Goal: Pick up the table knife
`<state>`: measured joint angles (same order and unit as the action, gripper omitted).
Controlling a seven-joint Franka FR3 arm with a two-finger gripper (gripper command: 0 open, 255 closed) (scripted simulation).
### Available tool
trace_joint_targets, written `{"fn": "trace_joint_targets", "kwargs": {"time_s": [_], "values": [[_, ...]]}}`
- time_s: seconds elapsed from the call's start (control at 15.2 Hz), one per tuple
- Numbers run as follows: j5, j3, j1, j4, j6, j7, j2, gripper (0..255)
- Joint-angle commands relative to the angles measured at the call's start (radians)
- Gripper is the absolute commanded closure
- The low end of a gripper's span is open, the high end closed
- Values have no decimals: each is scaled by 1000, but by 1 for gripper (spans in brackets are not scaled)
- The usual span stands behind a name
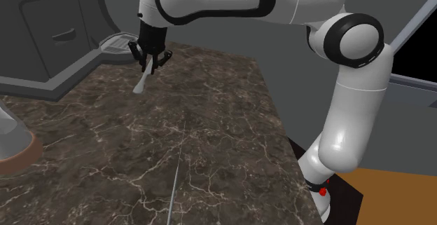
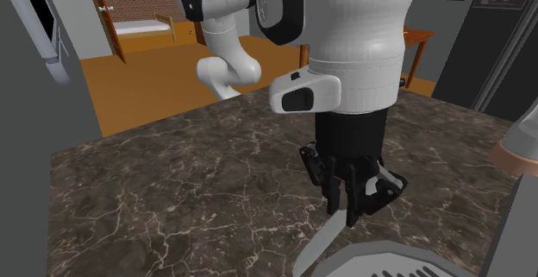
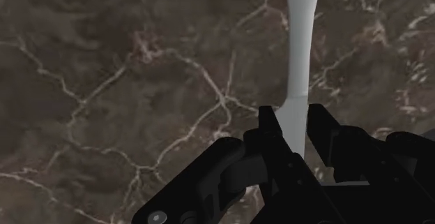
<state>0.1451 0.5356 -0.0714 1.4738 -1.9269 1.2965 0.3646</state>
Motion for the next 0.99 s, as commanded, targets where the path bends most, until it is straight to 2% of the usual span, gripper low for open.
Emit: {"fn": "trace_joint_targets", "kwargs": {"time_s": [0.0,0.79,0.92], "values": [[0,1,-4,-25,24,2,2,255],[10,4,-33,-222,198,4,25,255],[11,4,-34,-225,200,4,26,255]]}}
